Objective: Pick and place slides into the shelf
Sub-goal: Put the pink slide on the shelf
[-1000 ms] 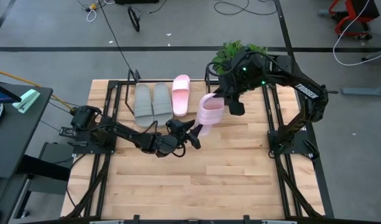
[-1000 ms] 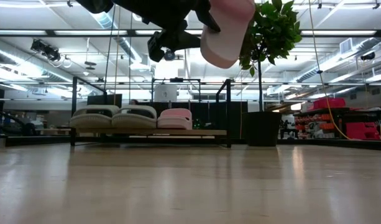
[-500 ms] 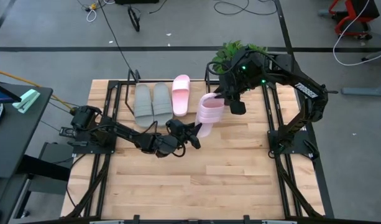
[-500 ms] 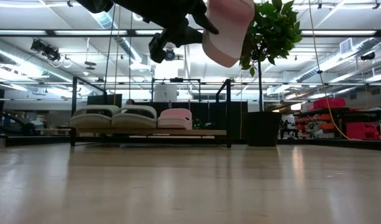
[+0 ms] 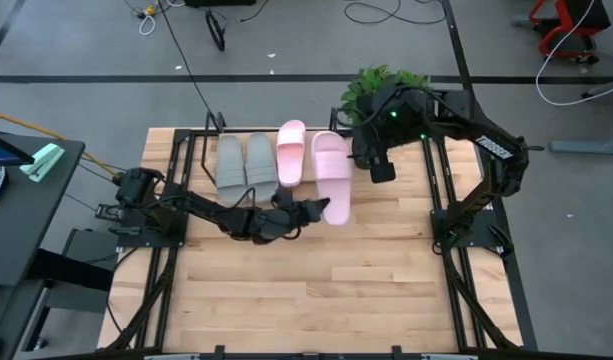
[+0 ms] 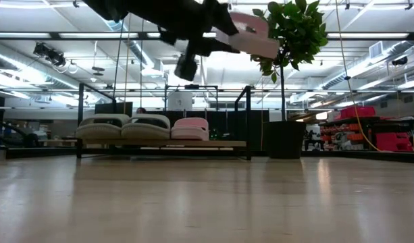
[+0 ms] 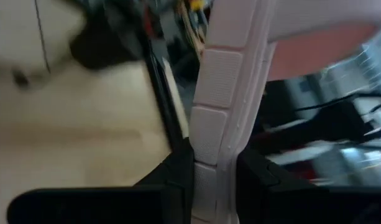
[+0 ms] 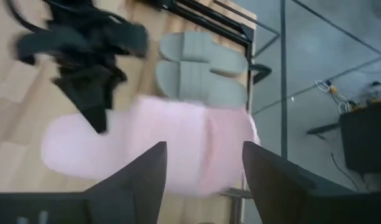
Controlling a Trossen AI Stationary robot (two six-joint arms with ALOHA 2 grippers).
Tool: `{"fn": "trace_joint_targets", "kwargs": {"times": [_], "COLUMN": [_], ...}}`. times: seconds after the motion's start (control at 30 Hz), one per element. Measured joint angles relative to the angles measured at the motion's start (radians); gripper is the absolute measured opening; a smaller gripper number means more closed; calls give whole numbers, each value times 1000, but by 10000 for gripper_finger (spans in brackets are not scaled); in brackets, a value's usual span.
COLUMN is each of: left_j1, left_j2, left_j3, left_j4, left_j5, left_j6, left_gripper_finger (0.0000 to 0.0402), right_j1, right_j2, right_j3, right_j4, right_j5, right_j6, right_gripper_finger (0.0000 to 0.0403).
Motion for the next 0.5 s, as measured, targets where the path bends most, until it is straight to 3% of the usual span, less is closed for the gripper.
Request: {"fn": "trace_joint_targets", "kwargs": {"times": [0.1,0.37,0.5], "left_j1": [30,106,126], "left_j2": [0,0,0], "left_j3": [0,0,0], "left_j4": [-2,51,132], "left_j5": [102,274,310], "left_j6": [-122,-272,-284], "left_gripper_finger": [80,80,80], "right_j1": [36,148,176], "right_j2": [0,5,7], "right_j3": [0,-113,-219], "right_j4": [0,55,66], "right_j5": [11,281,343], "right_j6": [4,-51,-20], "right_gripper_finger": [214,204,204]}}
